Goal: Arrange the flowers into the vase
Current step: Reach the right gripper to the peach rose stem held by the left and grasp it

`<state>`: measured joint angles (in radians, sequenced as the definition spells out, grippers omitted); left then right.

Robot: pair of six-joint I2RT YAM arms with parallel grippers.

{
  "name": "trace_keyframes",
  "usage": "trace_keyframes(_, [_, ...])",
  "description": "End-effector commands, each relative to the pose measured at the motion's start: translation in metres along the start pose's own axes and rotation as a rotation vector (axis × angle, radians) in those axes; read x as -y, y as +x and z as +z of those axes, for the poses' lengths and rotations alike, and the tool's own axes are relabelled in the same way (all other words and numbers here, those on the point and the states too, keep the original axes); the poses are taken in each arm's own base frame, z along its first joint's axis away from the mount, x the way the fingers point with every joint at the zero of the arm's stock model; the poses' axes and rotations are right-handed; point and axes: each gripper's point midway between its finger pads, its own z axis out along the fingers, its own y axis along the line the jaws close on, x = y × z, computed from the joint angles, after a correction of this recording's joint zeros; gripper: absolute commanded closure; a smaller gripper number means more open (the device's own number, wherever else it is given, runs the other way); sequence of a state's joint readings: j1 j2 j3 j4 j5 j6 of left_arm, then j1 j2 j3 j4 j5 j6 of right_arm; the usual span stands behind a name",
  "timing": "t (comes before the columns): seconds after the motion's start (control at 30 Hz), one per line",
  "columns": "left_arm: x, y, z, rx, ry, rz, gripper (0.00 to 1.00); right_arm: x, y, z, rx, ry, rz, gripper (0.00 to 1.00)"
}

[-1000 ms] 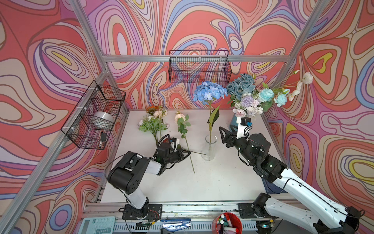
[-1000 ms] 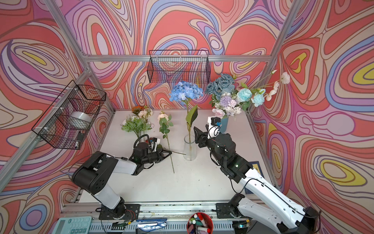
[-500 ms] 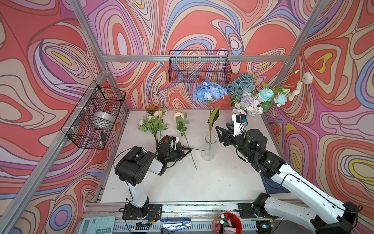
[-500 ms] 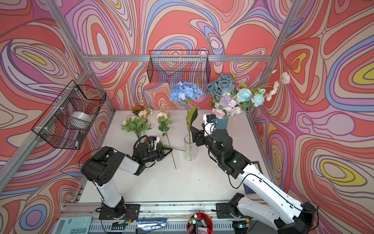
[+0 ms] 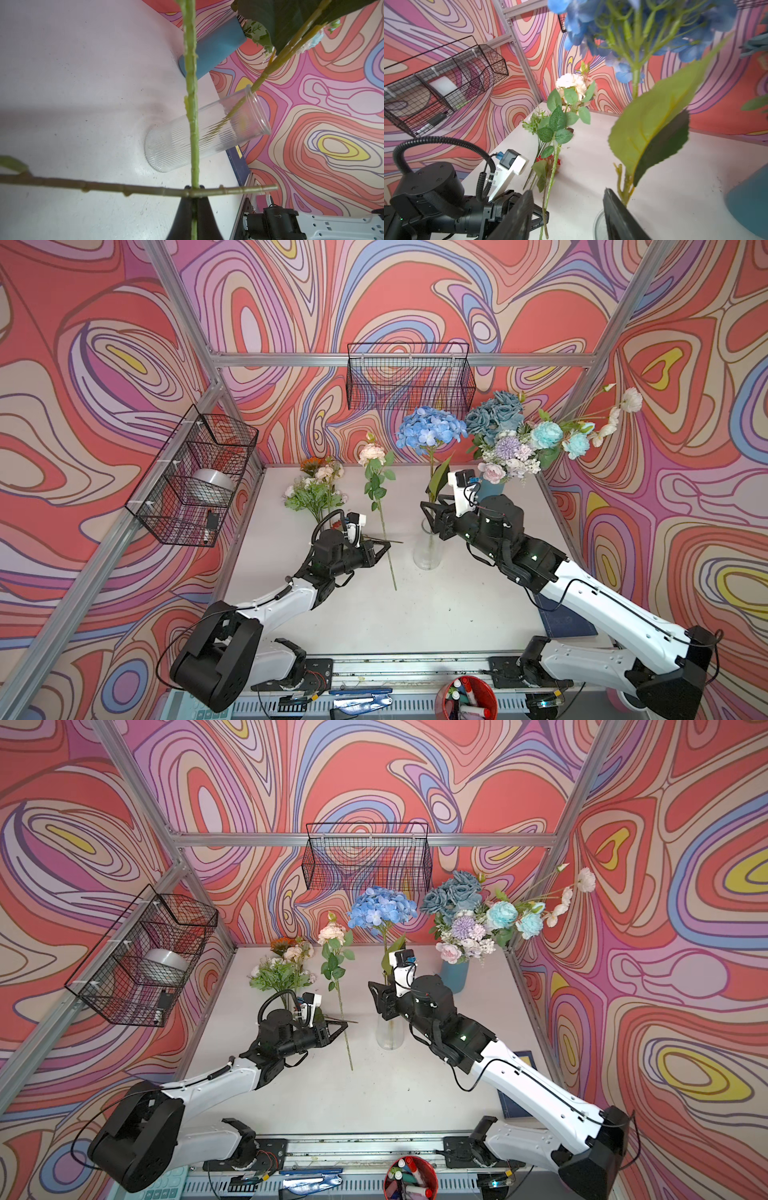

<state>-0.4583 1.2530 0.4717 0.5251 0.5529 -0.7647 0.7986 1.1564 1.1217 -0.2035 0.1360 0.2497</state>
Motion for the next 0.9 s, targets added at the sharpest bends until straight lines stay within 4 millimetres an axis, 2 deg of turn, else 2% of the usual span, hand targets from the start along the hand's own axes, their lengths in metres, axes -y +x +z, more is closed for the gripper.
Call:
trace_keyframes(0.0, [-0.007,0.003,-0.003,-0.023,-0.075,0.055,1.00,-0.024,0.007,0.007,-0.049,-0.057,-0.007,0.45])
trace_keyframes(0.1, [0.000,-0.001,-0.004,-0.006,-0.063,0.080,1.00,-0.039,0.020,0.021,-0.087,-0.101,0.011,0.47])
trace_keyframes(0.23, [0.011,-0.005,-0.006,0.029,-0.048,0.129,1.00,-0.047,0.039,0.045,-0.132,-0.108,0.056,0.50])
trace_keyframes(0.5, [0.010,-0.001,-0.014,0.095,-0.043,0.150,1.00,-0.046,0.075,0.093,-0.226,-0.032,0.128,0.58])
trace_keyframes(0.87, [0.012,-0.001,-0.017,0.105,-0.035,0.170,1.00,-0.047,0.103,0.128,-0.284,-0.003,0.164,0.68])
